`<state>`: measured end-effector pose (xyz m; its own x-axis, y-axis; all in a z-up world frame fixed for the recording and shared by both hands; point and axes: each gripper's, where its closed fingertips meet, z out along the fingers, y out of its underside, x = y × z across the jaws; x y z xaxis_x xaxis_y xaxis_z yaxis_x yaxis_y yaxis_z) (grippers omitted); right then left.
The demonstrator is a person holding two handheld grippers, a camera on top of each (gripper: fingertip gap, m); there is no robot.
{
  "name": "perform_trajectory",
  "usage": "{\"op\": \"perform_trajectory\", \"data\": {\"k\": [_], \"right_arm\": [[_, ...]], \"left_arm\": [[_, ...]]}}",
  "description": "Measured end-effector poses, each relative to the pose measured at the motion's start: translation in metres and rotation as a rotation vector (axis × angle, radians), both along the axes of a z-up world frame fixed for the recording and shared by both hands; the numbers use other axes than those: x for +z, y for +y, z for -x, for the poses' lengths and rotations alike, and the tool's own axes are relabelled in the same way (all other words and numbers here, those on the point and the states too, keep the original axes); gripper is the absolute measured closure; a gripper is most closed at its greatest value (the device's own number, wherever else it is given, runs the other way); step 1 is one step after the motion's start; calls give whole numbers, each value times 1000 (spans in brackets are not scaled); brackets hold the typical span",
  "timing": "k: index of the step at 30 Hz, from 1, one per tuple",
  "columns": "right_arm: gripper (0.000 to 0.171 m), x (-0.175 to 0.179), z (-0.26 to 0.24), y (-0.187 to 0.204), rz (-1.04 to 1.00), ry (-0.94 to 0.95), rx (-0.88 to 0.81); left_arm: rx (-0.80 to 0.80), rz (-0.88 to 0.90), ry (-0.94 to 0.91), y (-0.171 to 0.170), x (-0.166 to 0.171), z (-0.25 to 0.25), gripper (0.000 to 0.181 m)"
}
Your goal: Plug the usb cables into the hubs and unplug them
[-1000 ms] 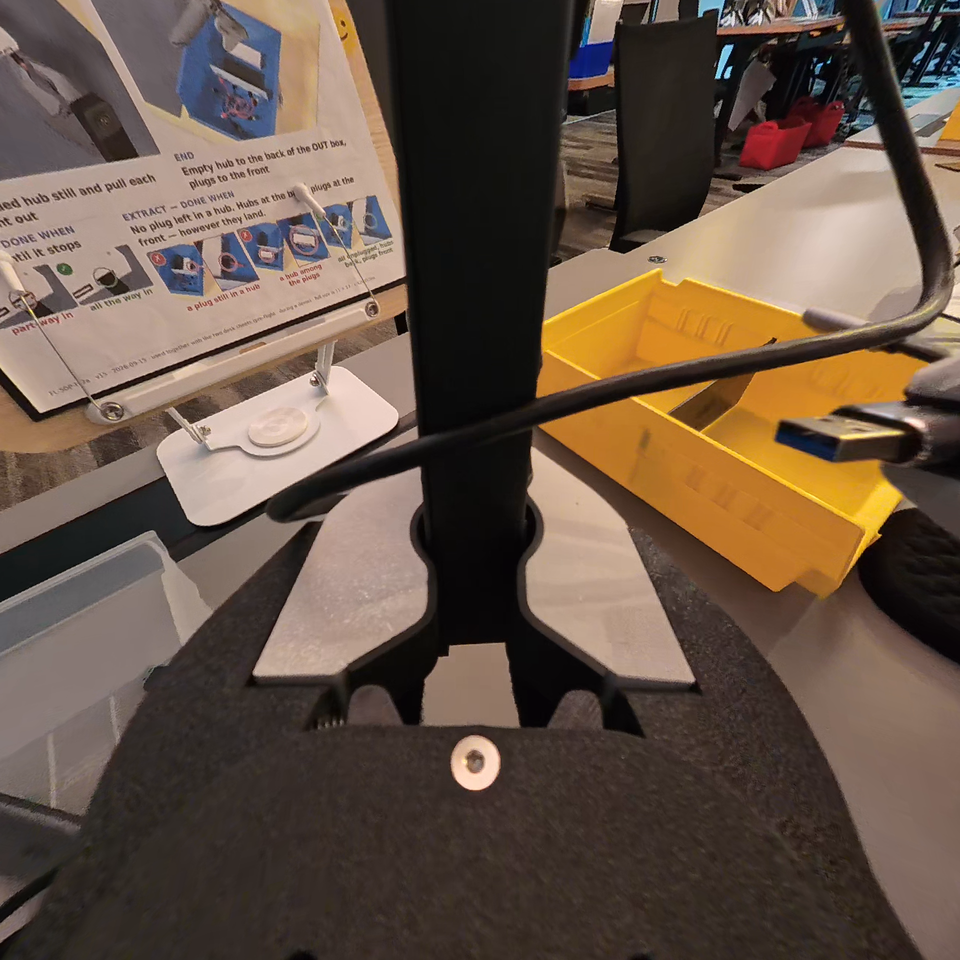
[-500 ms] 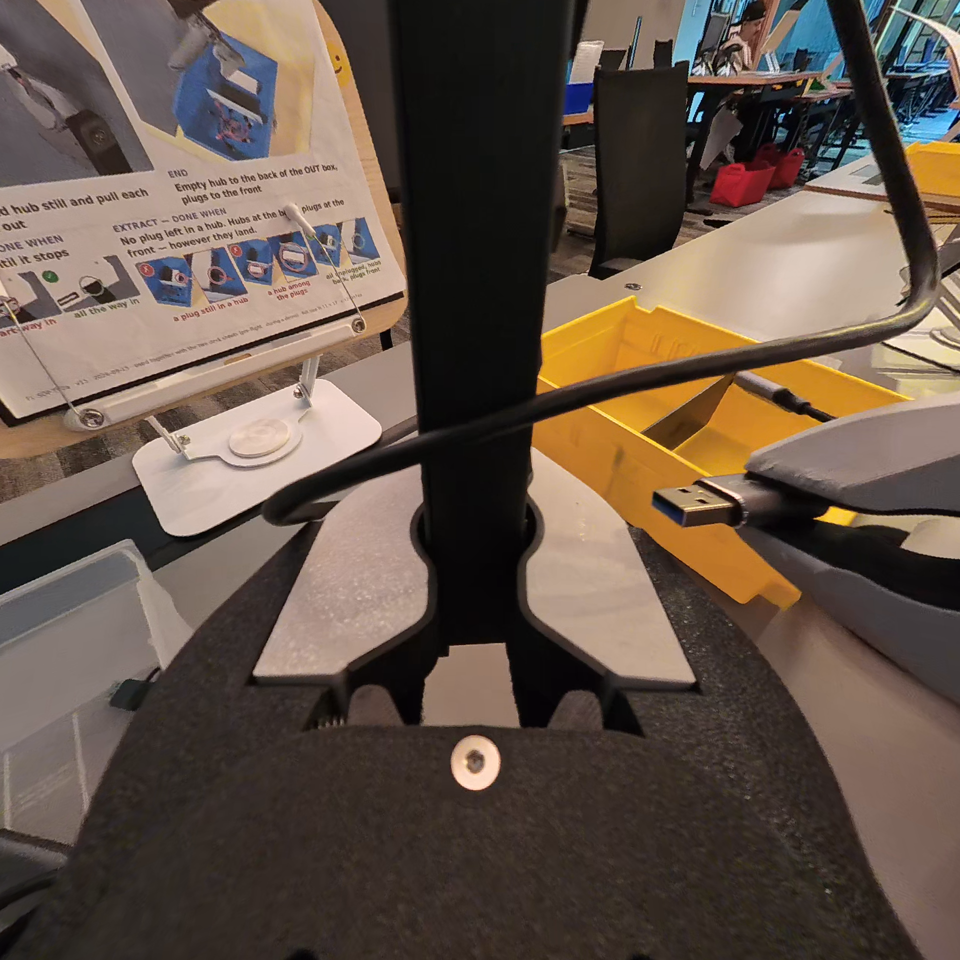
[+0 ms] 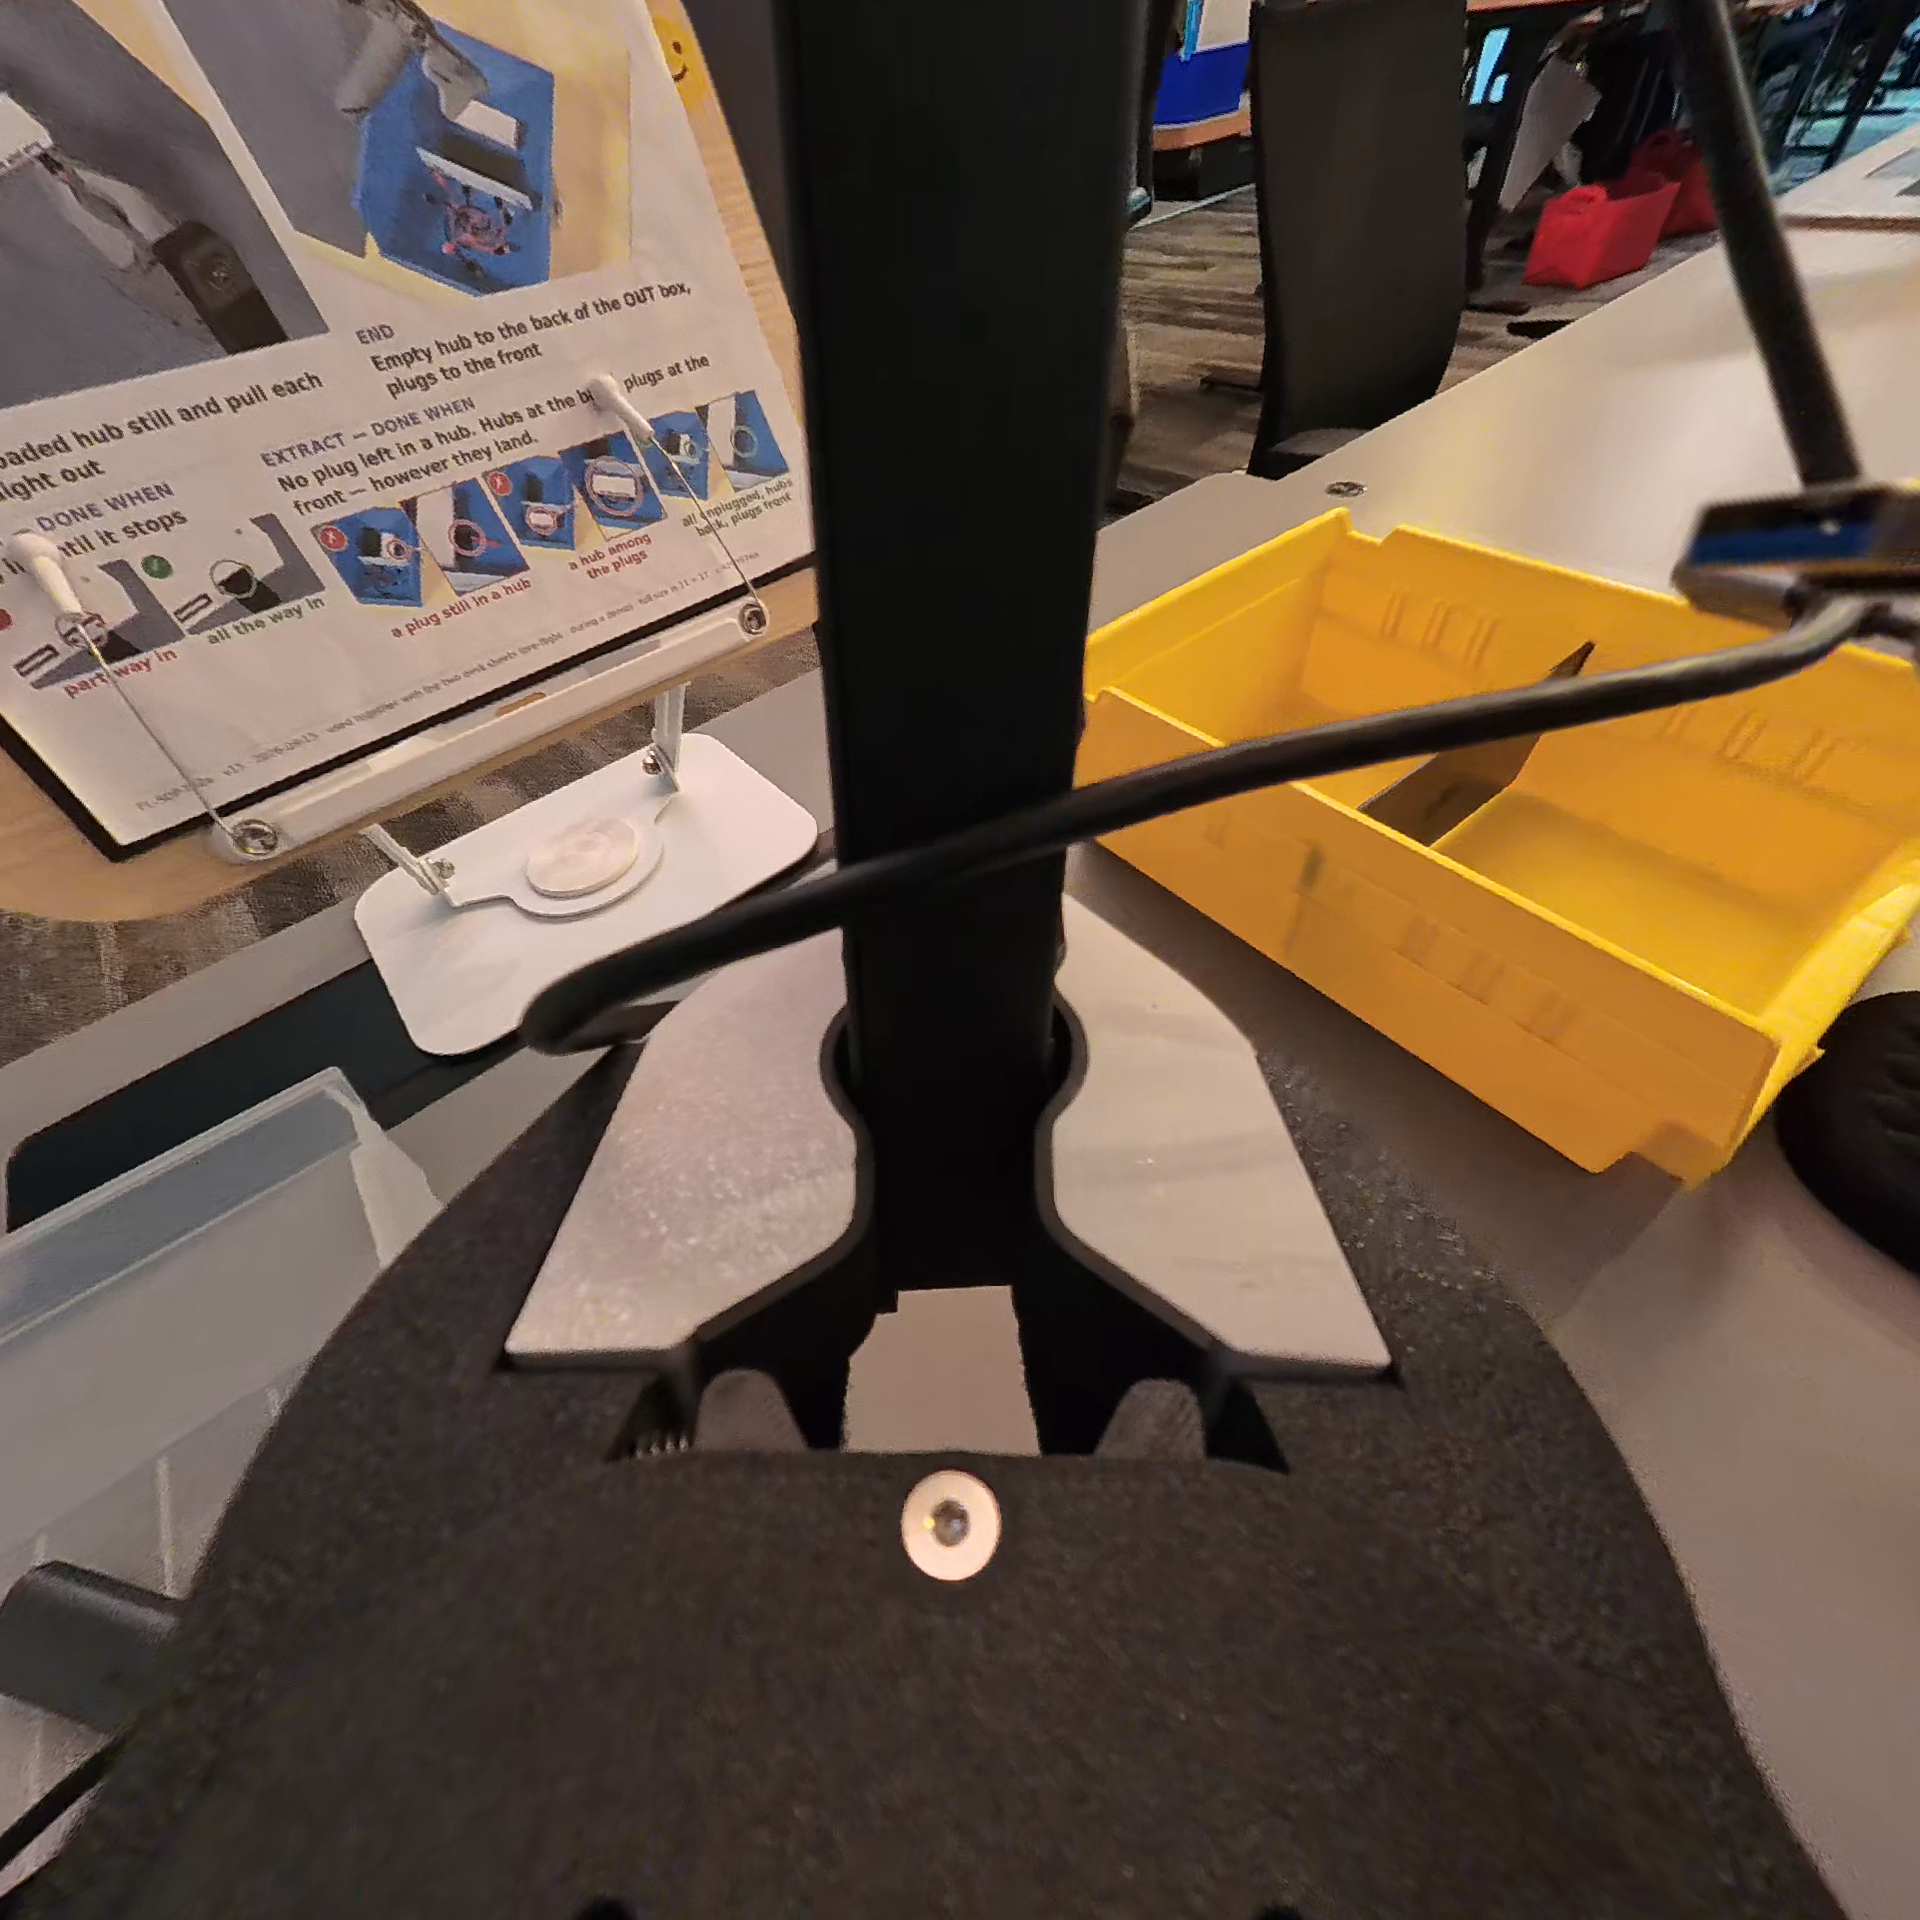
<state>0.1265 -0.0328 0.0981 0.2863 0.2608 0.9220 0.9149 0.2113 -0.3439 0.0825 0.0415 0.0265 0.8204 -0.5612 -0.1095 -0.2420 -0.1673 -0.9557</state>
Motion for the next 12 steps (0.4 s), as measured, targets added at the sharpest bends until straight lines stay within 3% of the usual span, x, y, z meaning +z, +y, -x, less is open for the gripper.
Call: {"op": "perform_trajectory", "data": {"k": [12], "right_arm": [[162, -5, -13, 31, -33, -31, -48]], "left_arm": [[-15, 13, 35, 0, -10, -11, 155]]}}
